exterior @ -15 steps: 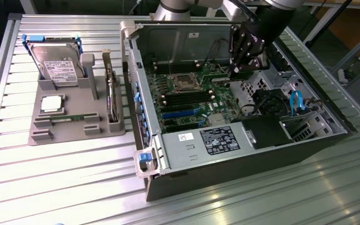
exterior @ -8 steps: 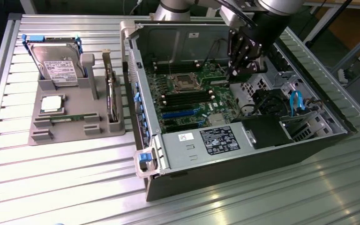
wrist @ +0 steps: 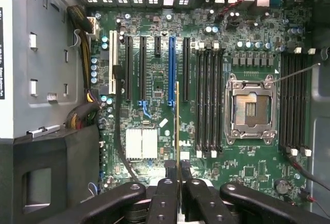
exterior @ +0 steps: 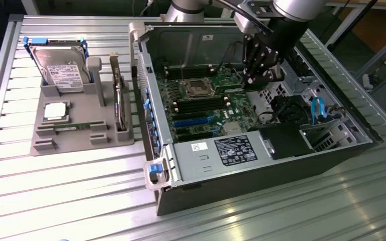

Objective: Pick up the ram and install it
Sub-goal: 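Insert the ram into the slot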

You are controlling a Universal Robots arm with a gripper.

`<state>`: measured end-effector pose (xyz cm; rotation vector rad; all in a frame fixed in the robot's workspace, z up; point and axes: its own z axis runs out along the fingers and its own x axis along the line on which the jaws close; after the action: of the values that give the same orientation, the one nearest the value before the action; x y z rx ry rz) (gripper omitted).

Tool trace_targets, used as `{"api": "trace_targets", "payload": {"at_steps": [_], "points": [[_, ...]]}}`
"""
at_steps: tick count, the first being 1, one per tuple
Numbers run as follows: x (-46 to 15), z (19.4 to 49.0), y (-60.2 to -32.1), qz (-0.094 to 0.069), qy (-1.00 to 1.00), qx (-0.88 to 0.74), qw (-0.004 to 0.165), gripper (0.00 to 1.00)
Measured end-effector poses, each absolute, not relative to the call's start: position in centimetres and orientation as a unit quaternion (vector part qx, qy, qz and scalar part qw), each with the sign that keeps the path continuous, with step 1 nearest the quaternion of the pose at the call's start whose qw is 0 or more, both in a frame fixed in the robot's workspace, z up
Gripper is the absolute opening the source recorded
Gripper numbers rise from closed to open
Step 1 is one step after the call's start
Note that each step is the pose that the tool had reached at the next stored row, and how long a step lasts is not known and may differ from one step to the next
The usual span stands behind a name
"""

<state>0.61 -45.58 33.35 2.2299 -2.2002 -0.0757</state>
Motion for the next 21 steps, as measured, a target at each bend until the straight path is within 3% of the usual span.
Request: {"api": "trace_targets", "payload": {"at_steps": [21], "points": [[0.6,30.7,-45.6,-0.024,-0.702,0.712,0.004,0.11]]}}
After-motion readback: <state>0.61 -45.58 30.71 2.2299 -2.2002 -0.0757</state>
